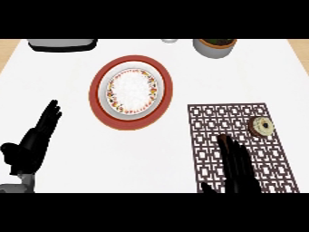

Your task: Pick the sweet potato from the placemat and place it in the plate

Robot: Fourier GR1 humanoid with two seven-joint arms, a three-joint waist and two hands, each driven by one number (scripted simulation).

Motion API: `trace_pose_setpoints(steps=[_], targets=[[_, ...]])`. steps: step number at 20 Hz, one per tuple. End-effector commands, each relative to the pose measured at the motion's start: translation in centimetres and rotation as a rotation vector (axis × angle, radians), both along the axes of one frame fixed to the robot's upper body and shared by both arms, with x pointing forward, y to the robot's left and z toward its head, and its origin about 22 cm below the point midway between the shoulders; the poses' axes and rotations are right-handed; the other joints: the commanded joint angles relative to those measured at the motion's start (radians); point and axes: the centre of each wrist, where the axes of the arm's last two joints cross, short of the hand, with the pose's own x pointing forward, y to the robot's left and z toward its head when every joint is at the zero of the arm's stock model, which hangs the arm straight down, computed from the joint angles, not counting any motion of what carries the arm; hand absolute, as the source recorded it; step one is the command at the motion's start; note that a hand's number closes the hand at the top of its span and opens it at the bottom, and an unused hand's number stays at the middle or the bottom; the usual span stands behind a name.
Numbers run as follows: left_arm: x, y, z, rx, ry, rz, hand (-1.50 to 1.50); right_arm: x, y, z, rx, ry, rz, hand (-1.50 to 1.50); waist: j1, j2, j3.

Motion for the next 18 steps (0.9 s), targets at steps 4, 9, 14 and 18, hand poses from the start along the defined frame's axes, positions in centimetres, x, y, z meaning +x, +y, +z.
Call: trace_pose_setpoints(steps=[4, 9, 14, 18], targets=[[1.4, -1.6, 0.5, -0.012, -0.007, -0.022, 0.0, 0.6, 1.9, 4.5, -0.105, 0.202, -0.149, -1.5, 0.014, 0.003, 0.004], [0.9, -1.8, -0.9, -0.007, 0.002, -0.036, 0.0, 0.5, 1.5, 6.5, -0.132, 0.272, -0.226, -1.5, 0.015, 0.003, 0.004], [0.3, 2.1, -0.9, -0.008, 0.013, -0.023, 0.0, 2.7, 3.1, 6.8, -0.219, 0.345, -0.298, -1.5, 0.02, 0.004, 0.004], [1.1, 0.4, -0.2, -0.016, 0.008, -0.03, 0.0, 3.6, 0.9, 4.6, -0.209, 0.379, -0.299, -1.5, 0.019, 0.003, 0.005]])
